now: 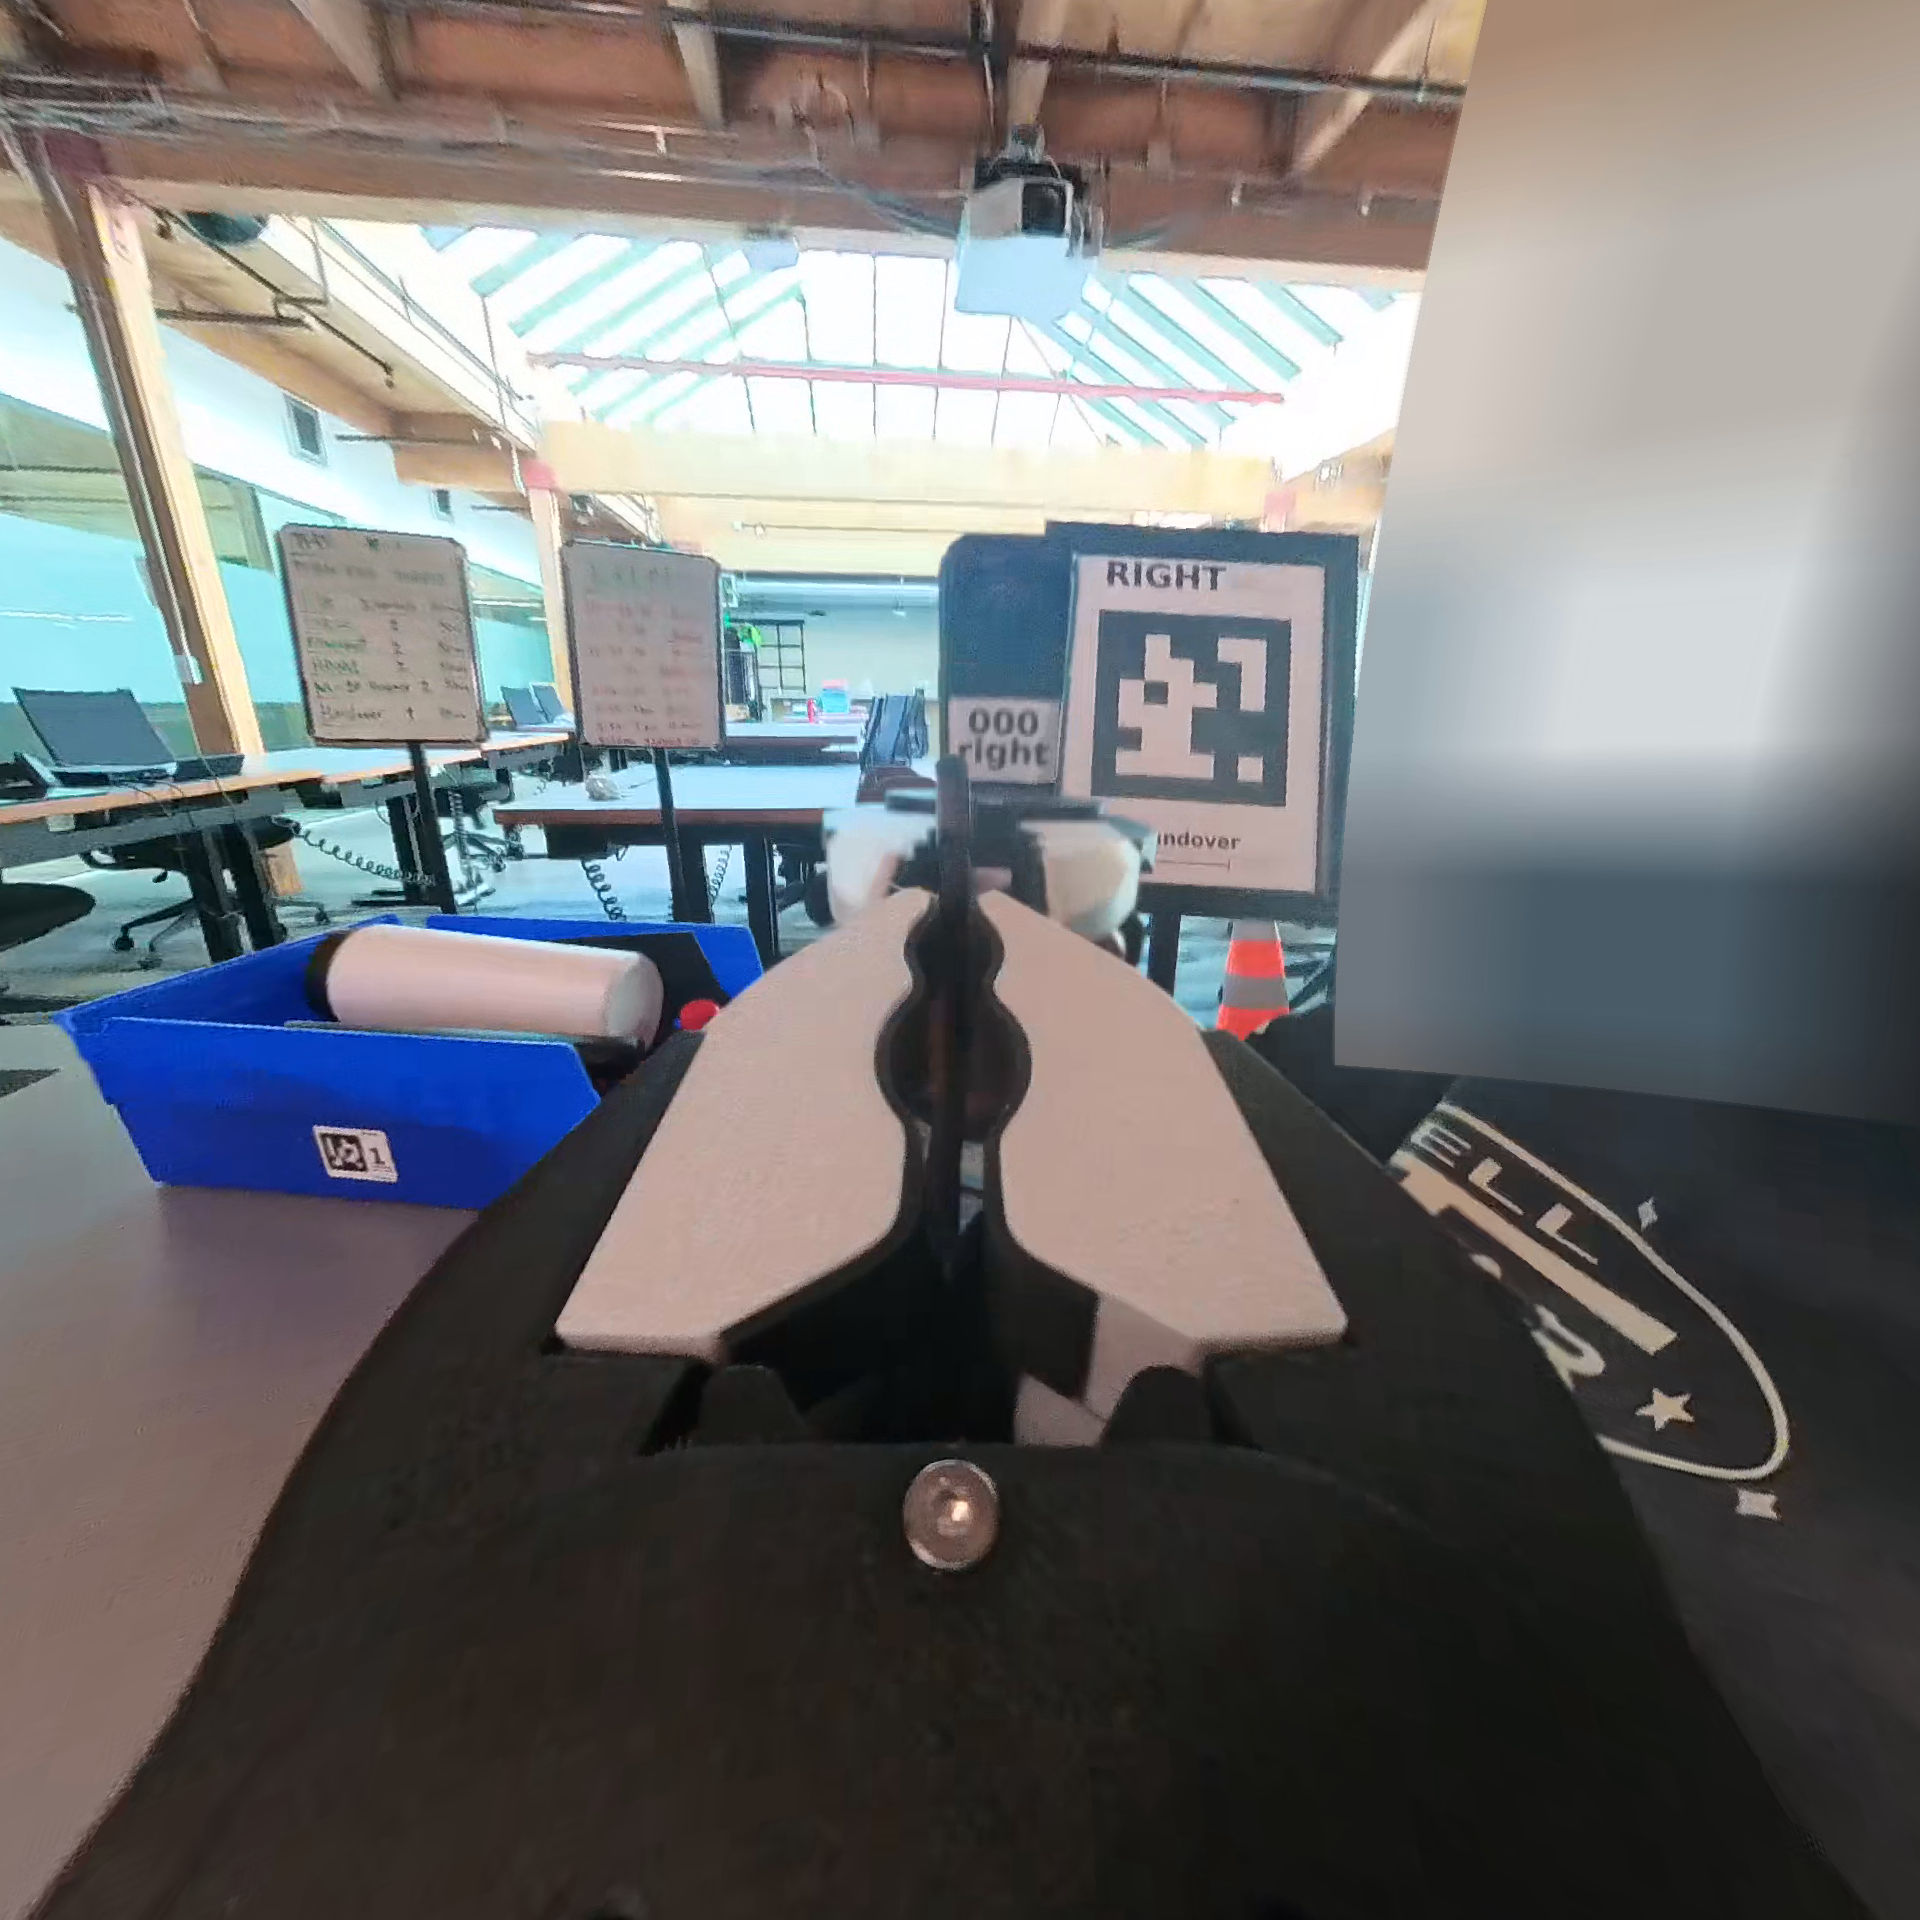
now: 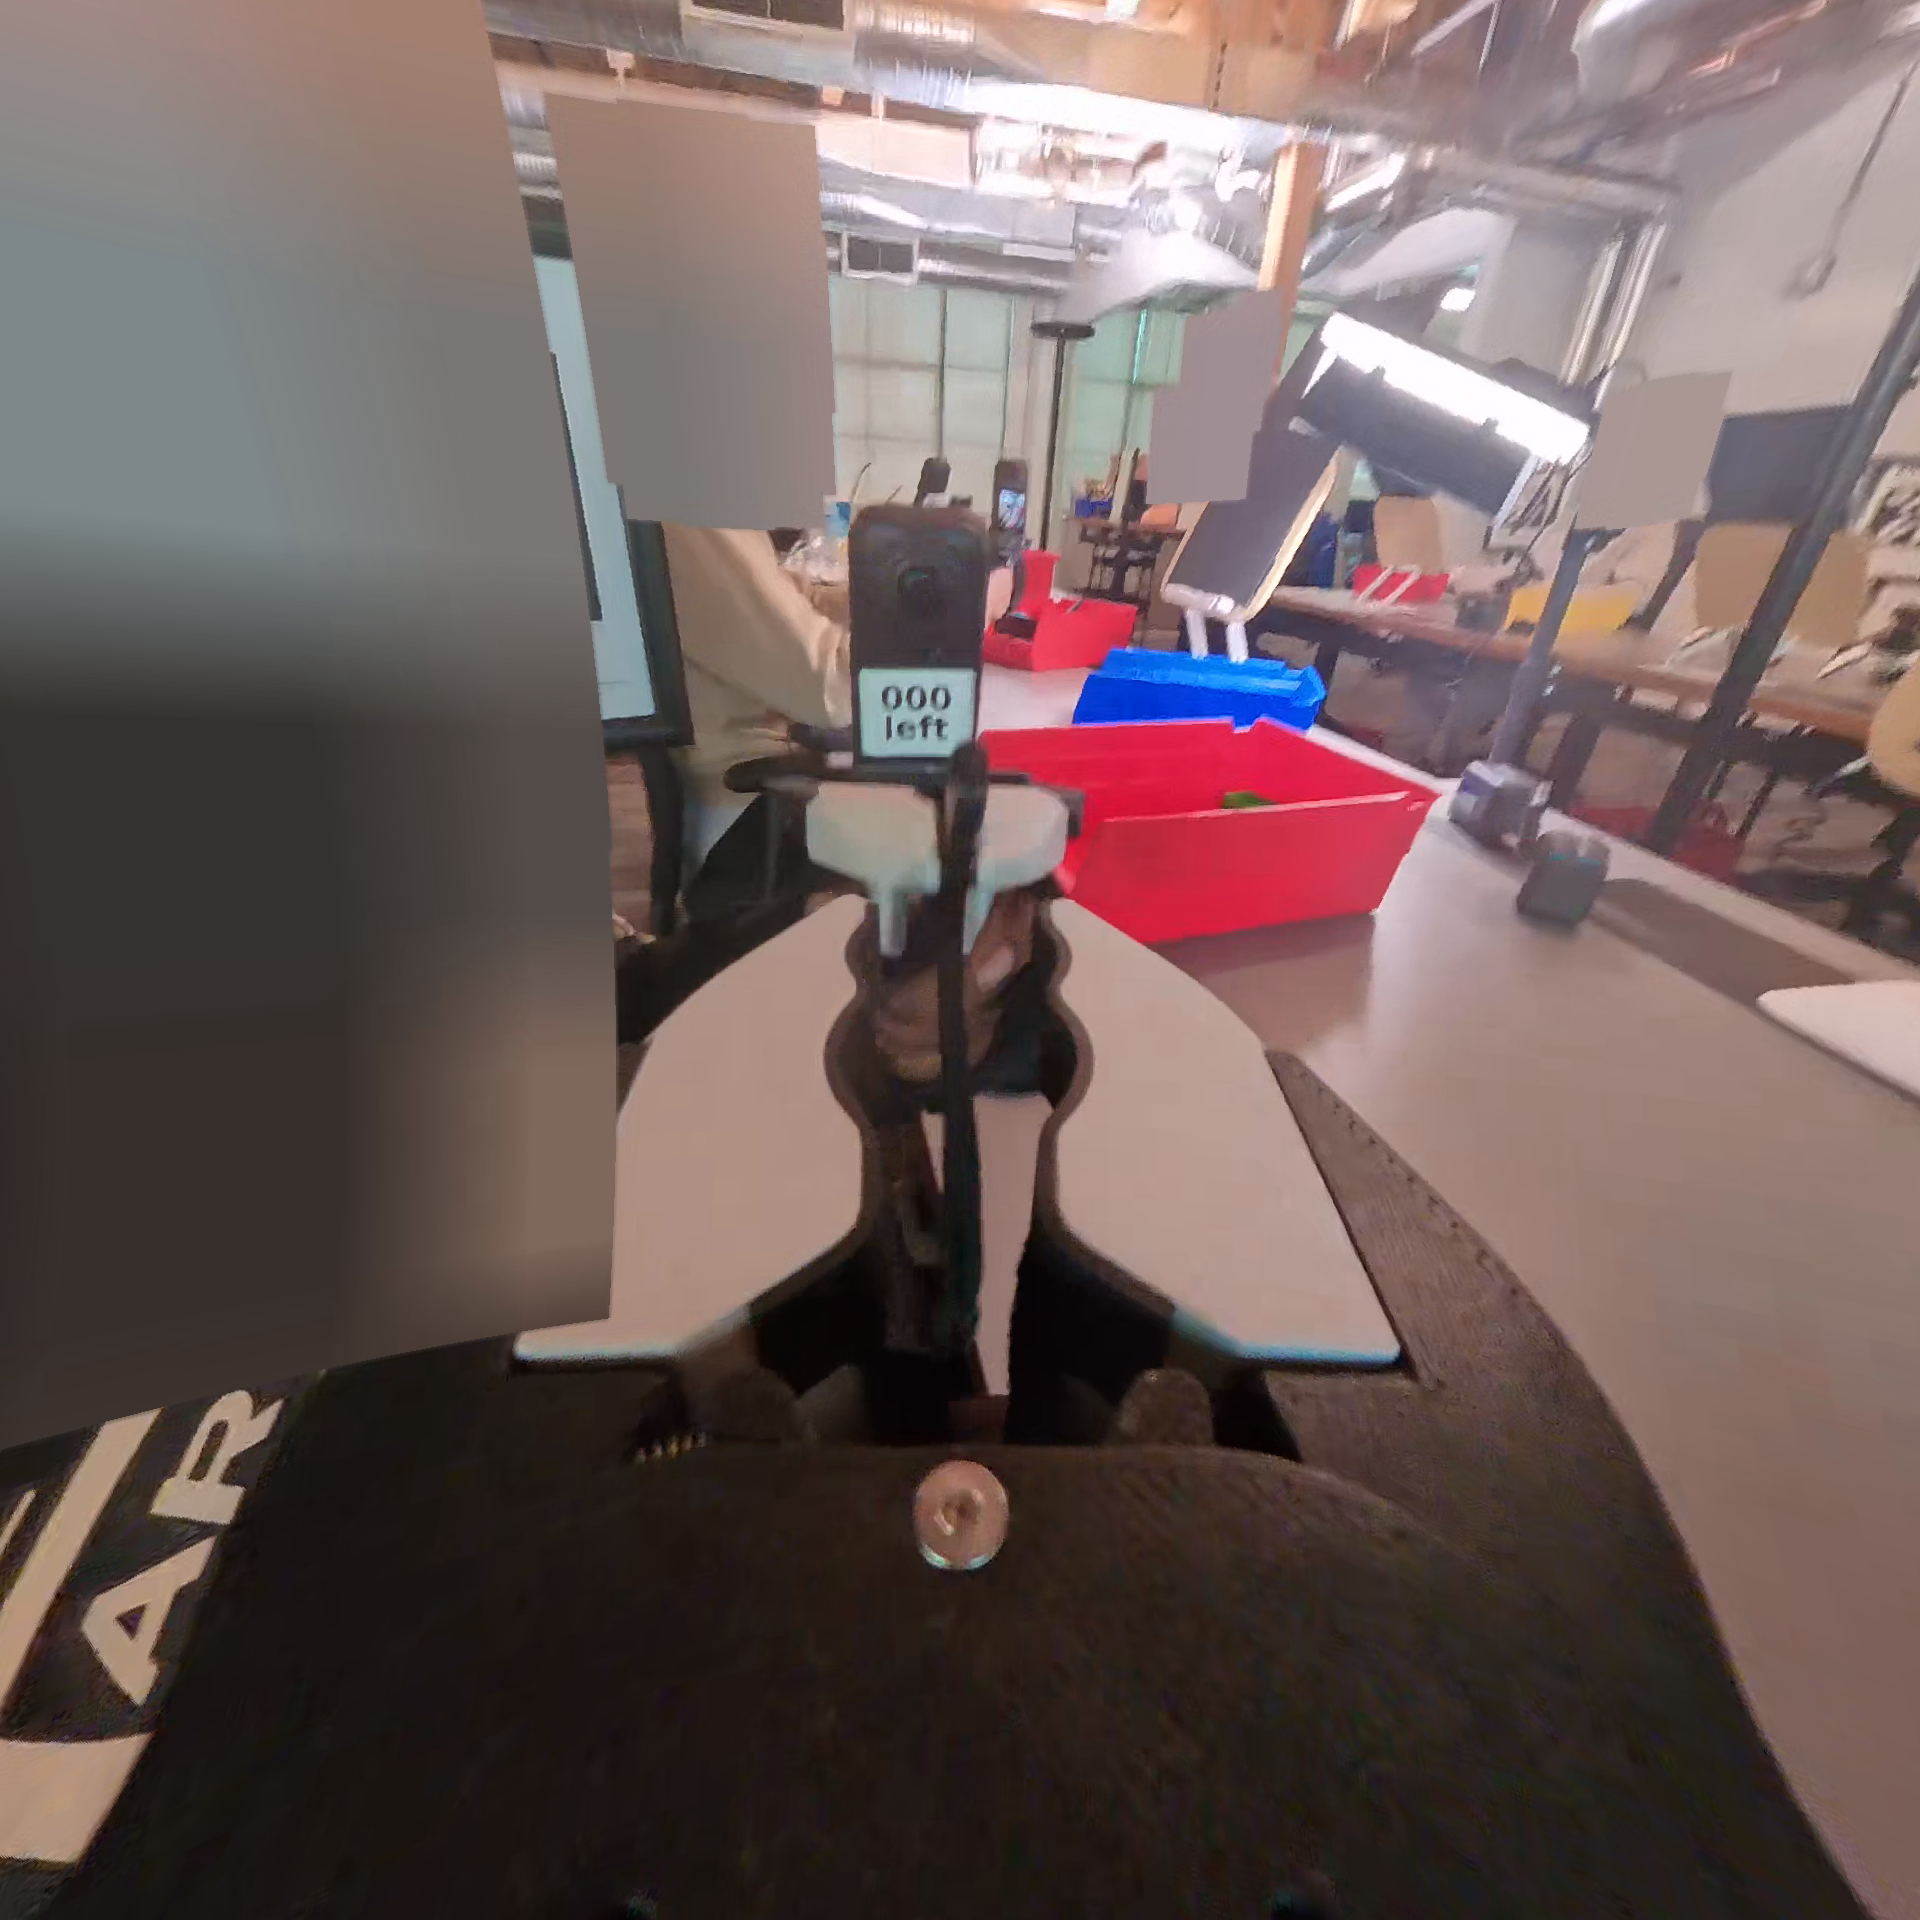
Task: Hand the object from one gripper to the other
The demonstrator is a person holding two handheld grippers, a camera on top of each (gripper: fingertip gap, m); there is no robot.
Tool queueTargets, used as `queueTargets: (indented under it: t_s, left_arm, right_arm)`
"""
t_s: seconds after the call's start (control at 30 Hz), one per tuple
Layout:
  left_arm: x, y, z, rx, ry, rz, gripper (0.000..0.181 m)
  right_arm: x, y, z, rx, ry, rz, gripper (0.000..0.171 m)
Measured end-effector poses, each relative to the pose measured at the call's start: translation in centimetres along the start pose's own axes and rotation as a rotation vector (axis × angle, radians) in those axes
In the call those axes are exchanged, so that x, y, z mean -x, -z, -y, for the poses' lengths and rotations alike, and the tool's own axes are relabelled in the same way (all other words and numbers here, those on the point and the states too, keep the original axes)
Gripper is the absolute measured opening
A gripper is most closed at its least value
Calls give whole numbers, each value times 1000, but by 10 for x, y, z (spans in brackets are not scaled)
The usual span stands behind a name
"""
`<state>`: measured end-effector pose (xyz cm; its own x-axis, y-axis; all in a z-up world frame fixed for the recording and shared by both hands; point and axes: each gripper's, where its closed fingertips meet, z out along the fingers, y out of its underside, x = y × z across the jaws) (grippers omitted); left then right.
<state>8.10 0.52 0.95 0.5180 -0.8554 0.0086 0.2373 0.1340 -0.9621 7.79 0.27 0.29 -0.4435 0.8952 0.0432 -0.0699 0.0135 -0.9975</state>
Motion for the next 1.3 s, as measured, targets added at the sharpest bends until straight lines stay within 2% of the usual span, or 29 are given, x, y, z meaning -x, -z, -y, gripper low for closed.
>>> queueTargets:
  t_s: [0.03, 0.13, 0.3, 0.5, 0.63, 0.7, 0.9, 1.0, 1.13, 1.3]
  left_arm:
    - [1, 1, 2, -7, 2, 1, 4]
    - [0, 2, 4, -17, 6, -5, 4]
    - [-3, 1, 2, -17, 12, -17, 7]
    - [3, 2, 1, -16, 34, 10, 25]
    - [-1, -1, -19, 114, 73, -33, 30]
    - [-3, -4, -31, 179, 61, -38, 29]
    - [-2, -8, -36, 189, 49, -22, 5]
    - [-1, -6, -33, 174, 61, -27, 5]
    - [3, 0, -16, 89, 92, -12, 4]
    - [9, 8, 3, -12, 135, -3, 5]
  right_arm:
    - [1, -4, -5, 22, -22, 17, 29]
    - [4, -14, -15, 37, -47, 46, 28]
    - [6, -19, -19, 39, -65, 70, 6]
    - [6, -13, -11, 13, -98, 82, 5]
    - [-1, -9, -3, -32, -96, 40, 4]
    - [-1, -8, 0, -50, -111, 41, 4]
    - [-1, -10, -3, -44, -126, 50, 5]
    - [-1, -10, -1, -63, -132, 50, 5]
    - [-4, -8, 4, -96, -143, 41, 20]
    - [-8, -15, -10, -53, -181, 41, 22]
